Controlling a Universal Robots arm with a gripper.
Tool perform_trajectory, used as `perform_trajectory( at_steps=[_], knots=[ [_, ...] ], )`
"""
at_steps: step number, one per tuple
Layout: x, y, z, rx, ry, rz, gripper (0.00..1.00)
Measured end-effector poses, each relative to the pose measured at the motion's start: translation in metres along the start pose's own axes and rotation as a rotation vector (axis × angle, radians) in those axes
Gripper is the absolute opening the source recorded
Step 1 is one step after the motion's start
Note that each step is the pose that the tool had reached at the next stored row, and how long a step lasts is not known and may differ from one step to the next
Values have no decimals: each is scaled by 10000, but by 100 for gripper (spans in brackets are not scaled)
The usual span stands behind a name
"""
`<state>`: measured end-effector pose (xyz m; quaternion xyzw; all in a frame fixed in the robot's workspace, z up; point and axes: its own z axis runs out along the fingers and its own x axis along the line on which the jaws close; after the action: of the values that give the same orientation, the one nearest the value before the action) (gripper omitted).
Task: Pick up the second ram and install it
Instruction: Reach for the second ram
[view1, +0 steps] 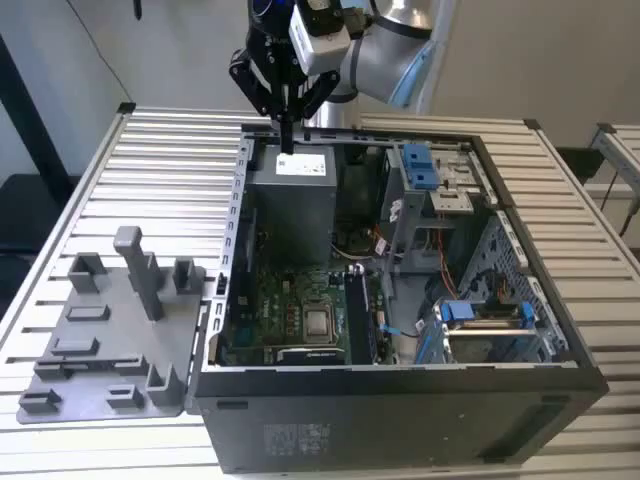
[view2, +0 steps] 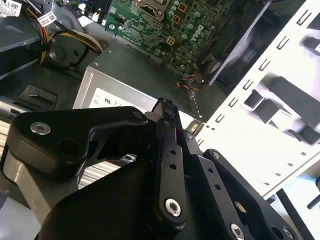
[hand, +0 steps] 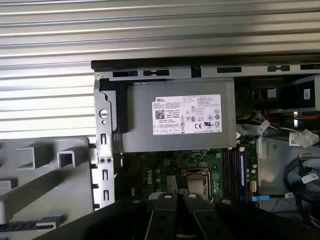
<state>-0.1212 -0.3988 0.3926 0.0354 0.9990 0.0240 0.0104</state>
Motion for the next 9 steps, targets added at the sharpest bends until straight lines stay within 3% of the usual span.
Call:
perform_trajectory(
  at_steps=[9],
  knots=[
    [0,0,0,35,-3,-1,11]
  ],
)
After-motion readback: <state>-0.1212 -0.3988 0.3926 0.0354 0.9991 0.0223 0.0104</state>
